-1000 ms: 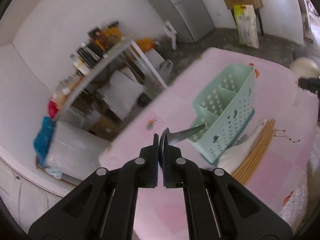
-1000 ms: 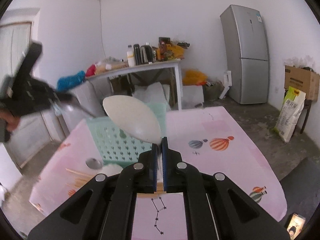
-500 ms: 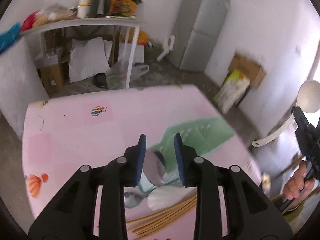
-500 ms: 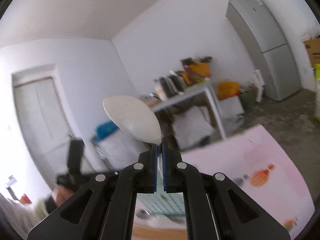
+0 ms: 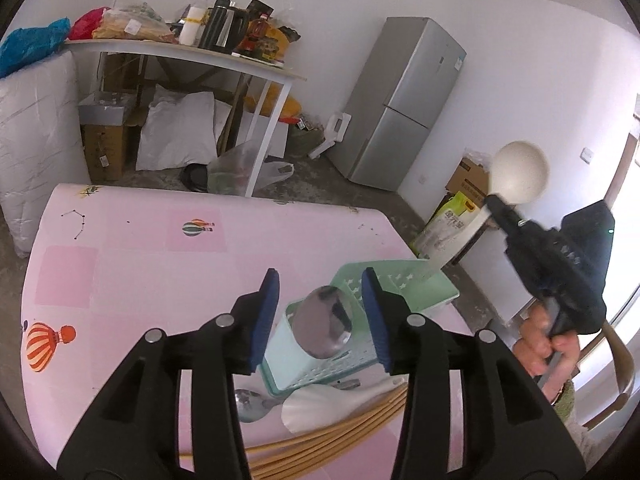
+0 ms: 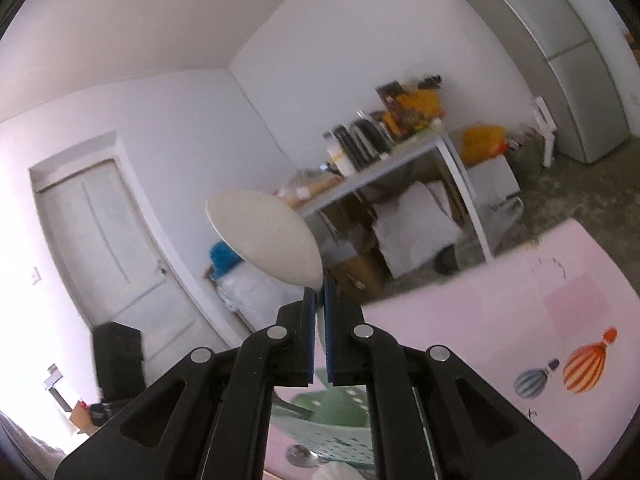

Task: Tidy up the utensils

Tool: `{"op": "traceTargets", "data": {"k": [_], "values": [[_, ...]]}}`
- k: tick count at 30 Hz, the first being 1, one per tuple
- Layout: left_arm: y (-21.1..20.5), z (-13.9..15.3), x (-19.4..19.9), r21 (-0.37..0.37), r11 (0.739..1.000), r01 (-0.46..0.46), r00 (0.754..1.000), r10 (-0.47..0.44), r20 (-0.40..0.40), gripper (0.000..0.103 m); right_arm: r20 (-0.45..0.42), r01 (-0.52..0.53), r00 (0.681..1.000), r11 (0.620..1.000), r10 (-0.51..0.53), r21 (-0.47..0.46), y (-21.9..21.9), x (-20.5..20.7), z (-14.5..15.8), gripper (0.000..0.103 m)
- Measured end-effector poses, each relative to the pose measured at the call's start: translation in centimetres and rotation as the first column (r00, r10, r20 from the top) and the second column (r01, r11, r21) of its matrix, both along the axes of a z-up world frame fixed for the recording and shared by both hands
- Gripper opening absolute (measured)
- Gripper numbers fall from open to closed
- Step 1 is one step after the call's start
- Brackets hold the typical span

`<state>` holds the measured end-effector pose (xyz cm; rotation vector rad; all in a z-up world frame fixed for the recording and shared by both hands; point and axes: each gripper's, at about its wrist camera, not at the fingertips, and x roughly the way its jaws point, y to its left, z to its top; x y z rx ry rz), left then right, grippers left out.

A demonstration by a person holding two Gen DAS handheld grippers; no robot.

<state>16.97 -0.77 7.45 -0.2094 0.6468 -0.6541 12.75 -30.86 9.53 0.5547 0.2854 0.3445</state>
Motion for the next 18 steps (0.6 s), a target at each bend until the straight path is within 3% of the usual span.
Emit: {"op": "traceTargets", "data": {"k": [5, 9, 11, 13, 18], "values": [[-0.4, -0.9, 0.7, 0.002, 1.0, 0.009, 1.0, -0.009, -0.023, 0.04, -0.093, 0.042, 0.995, 0.998, -0.046, -0.042, -0.5, 0.9, -3.1, 0.005], [-0.7, -1.5, 1.3, 0.001, 1.0, 0.003, 0.999, -0.003, -0.036, 0.04, -0.157, 0.101, 0.98, 0.983, -0.125, -0.153, -0.1, 0.9, -4.1, 0.009], [-0.6, -1.8, 1.5, -0.004, 1.0, -0.005, 0.999, 0.005, -0.04, 0.041, -0.149, 0.129, 0.976, 0.974, -0.158, -0.185, -0.1, 0.2, -4.1, 0.027], [-0.6, -1.9, 1.5, -0.01, 1.0, -0.009, 0.999, 0.009, -0.04, 0.043, -0.114, 0.172, 0.973, 0.962, -0.199, -0.21, 0.1, -0.9, -3.6, 0.036], [-0.6, -2.0, 1.2, -0.002, 1.0, -0.02, 0.999, 0.02, -0.03, 0.043, -0.06, 0.233, 0.965, 0.939, -0.256, -0.253, 0.2, -2.9, -2.3, 0.037]]}}
